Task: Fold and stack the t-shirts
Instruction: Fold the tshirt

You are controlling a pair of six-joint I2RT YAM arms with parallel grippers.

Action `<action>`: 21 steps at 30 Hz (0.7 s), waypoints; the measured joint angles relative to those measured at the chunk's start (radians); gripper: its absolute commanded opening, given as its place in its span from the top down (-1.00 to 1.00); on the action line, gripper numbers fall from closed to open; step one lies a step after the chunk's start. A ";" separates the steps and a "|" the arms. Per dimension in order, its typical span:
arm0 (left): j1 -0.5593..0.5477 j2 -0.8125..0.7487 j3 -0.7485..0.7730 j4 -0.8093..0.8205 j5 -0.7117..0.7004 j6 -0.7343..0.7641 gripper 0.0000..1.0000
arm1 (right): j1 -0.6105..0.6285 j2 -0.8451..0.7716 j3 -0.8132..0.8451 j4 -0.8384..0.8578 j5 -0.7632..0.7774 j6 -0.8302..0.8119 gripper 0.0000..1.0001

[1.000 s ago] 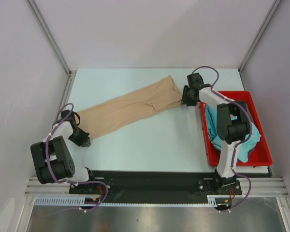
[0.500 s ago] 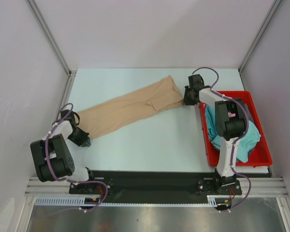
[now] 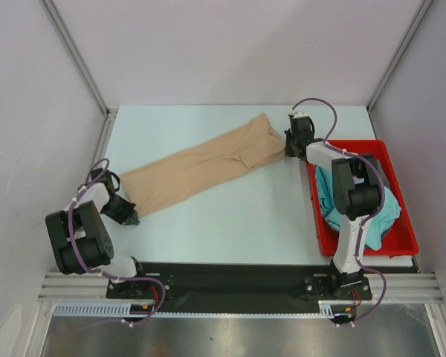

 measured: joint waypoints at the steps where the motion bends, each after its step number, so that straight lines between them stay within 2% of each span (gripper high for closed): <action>1: 0.002 0.000 0.000 0.000 0.001 0.000 0.81 | 0.001 -0.009 -0.006 0.016 0.012 -0.014 1.00; 3: 0.005 0.000 0.000 0.000 0.006 0.000 0.82 | 0.002 -0.031 -0.017 0.047 0.035 -0.042 0.99; 5: 0.006 0.000 0.000 0.000 0.008 0.000 0.84 | 0.003 -0.047 -0.017 0.065 0.042 -0.053 0.58; 8: 0.008 0.001 0.000 0.002 0.011 0.000 0.85 | 0.002 -0.052 -0.001 0.047 0.042 -0.031 0.41; 9: 0.008 0.002 0.000 0.002 0.013 0.000 0.85 | 0.002 -0.052 0.011 0.020 0.041 -0.011 0.26; 11: 0.010 0.002 0.000 0.002 0.014 0.000 0.85 | 0.002 -0.052 0.029 -0.018 0.039 0.019 0.09; 13: 0.010 0.002 -0.001 0.002 0.014 0.000 0.84 | 0.002 -0.052 0.051 -0.059 0.037 0.058 0.03; 15: 0.011 0.002 -0.002 0.003 0.014 0.000 0.84 | -0.001 -0.052 0.072 -0.105 0.031 0.091 0.03; 18: 0.024 0.008 -0.001 0.003 0.024 0.001 0.84 | -0.006 -0.054 0.095 -0.164 0.005 0.135 0.19; 21: 0.057 0.027 0.008 -0.005 0.060 0.002 0.85 | -0.008 -0.063 0.097 -0.200 -0.035 0.174 0.59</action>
